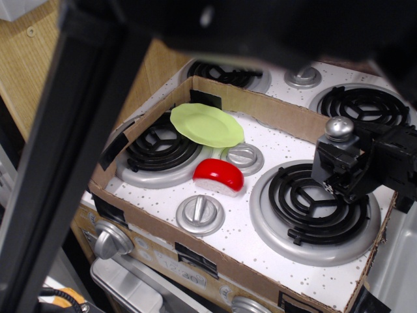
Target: Right pepper shaker
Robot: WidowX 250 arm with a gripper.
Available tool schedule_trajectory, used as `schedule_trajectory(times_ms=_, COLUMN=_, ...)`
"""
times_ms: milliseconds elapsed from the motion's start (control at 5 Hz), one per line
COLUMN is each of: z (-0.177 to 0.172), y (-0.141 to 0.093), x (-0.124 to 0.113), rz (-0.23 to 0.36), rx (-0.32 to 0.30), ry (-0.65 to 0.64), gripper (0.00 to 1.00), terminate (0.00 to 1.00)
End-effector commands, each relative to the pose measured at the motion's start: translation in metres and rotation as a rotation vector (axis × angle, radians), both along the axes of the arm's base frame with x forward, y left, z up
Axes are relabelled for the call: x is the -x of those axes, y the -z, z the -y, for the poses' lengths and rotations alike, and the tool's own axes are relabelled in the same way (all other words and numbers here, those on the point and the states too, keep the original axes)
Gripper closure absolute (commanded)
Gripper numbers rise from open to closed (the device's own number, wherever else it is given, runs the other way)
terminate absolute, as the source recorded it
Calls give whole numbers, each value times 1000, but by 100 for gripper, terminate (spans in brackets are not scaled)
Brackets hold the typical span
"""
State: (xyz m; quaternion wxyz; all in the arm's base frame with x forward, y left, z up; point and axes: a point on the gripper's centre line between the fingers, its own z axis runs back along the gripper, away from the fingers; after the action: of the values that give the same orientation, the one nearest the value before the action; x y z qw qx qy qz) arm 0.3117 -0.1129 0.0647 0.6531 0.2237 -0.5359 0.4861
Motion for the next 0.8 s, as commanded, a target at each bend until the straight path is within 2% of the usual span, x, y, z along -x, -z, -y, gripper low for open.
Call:
schedule_trajectory(times_ms=0, z=-2, y=12, x=-8, rz=2, rx=113, ry=13, gripper=0, terminate=0)
schedule_trajectory(times_ms=200, z=2, y=11, x=-7, rz=-4, rx=131, ry=16, gripper=0, terminate=0)
schedule_trajectory(times_ms=400, z=5, y=2, x=-7, rz=-1, rx=100, ry=15, gripper=0, terminate=0)
schedule_trajectory(times_ms=600, z=7, y=-6, x=-6, rz=-30, rx=118, ry=-15, gripper=0, terminate=0)
